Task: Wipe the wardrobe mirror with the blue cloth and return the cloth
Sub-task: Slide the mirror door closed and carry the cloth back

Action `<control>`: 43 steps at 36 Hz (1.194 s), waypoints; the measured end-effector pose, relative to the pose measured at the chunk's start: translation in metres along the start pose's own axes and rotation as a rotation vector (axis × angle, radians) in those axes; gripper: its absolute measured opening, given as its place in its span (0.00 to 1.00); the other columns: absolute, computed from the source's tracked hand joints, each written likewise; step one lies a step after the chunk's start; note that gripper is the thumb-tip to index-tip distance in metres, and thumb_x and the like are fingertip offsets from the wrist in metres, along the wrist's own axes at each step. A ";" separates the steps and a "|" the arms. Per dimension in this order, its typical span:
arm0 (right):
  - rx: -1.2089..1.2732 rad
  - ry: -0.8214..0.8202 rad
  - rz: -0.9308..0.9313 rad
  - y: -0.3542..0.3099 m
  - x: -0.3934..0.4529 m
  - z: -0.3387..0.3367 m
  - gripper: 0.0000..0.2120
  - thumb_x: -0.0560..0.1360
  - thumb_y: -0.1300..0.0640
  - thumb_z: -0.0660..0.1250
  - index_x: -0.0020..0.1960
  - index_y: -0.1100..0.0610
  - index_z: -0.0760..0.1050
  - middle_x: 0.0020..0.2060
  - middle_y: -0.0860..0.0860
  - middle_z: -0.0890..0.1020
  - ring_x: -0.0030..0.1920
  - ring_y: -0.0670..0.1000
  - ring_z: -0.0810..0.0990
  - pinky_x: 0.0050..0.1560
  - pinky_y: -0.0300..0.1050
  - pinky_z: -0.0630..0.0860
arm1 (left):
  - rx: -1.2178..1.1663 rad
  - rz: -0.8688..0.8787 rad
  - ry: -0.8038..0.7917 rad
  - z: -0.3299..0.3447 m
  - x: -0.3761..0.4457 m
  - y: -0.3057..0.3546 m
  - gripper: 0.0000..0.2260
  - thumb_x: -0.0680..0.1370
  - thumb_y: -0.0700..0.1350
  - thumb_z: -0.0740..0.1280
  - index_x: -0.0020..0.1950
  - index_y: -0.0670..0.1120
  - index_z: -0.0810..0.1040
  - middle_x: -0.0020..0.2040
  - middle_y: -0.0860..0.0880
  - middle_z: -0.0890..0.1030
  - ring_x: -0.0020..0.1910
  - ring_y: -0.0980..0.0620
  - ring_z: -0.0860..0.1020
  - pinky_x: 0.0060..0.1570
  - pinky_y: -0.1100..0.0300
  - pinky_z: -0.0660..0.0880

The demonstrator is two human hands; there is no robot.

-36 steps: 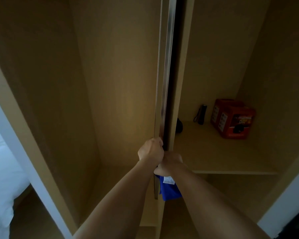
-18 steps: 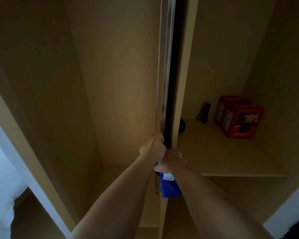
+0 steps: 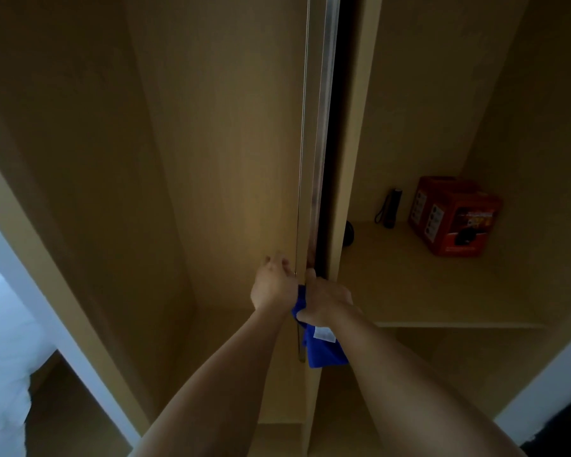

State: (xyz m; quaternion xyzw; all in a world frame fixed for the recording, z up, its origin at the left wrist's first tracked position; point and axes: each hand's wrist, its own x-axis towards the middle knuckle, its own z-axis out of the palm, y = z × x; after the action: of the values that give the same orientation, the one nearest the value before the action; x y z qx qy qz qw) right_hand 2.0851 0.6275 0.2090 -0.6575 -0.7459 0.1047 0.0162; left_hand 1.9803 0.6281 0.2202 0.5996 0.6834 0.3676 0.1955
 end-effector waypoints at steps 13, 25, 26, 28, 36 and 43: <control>0.858 0.046 0.245 -0.011 -0.024 0.029 0.24 0.67 0.52 0.72 0.61 0.50 0.68 0.45 0.47 0.77 0.41 0.49 0.78 0.36 0.43 0.74 | -0.311 -0.514 -0.376 0.011 -0.053 -0.055 0.20 0.83 0.50 0.52 0.67 0.38 0.70 0.64 0.39 0.74 0.63 0.42 0.73 0.62 0.55 0.69; 1.122 -0.059 0.329 -0.040 -0.047 0.047 0.33 0.76 0.39 0.63 0.71 0.60 0.64 0.56 0.53 0.75 0.55 0.54 0.75 0.54 0.49 0.73 | -0.691 -0.653 -0.699 -0.021 -0.098 -0.082 0.27 0.69 0.64 0.68 0.62 0.50 0.73 0.56 0.45 0.80 0.54 0.45 0.80 0.54 0.50 0.77; 1.082 -0.065 0.329 -0.042 -0.049 0.050 0.32 0.77 0.40 0.62 0.71 0.61 0.64 0.52 0.52 0.74 0.51 0.52 0.74 0.51 0.48 0.72 | -0.659 -0.656 -0.676 -0.024 -0.101 -0.083 0.24 0.70 0.61 0.70 0.61 0.49 0.74 0.54 0.45 0.81 0.52 0.45 0.80 0.51 0.50 0.78; 1.013 -0.077 0.342 -0.044 -0.054 0.056 0.29 0.77 0.42 0.62 0.70 0.60 0.64 0.51 0.52 0.72 0.46 0.50 0.71 0.46 0.46 0.68 | -0.630 -0.692 -0.605 -0.027 -0.107 -0.087 0.20 0.74 0.56 0.69 0.60 0.45 0.76 0.51 0.43 0.82 0.49 0.45 0.81 0.49 0.50 0.79; 0.642 -0.267 0.296 -0.043 -0.081 0.078 0.33 0.79 0.50 0.63 0.77 0.56 0.52 0.64 0.54 0.71 0.44 0.51 0.76 0.37 0.44 0.74 | -0.629 -0.813 -0.254 -0.039 -0.147 -0.098 0.20 0.79 0.46 0.63 0.70 0.44 0.66 0.62 0.37 0.75 0.57 0.37 0.76 0.58 0.42 0.73; 1.140 -0.704 0.361 -0.057 -0.123 0.103 0.35 0.76 0.33 0.55 0.67 0.60 0.71 0.61 0.59 0.77 0.58 0.58 0.77 0.56 0.50 0.75 | -1.004 -0.782 -0.155 -0.070 -0.189 -0.103 0.08 0.79 0.41 0.62 0.51 0.56 0.74 0.47 0.44 0.81 0.47 0.43 0.80 0.38 0.53 0.77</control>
State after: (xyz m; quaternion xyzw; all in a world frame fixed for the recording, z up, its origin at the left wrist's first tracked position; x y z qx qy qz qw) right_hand 2.0293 0.4860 0.1327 -0.5869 -0.4143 0.6886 0.0985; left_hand 1.8996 0.4264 0.1578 0.1663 0.5801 0.4999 0.6213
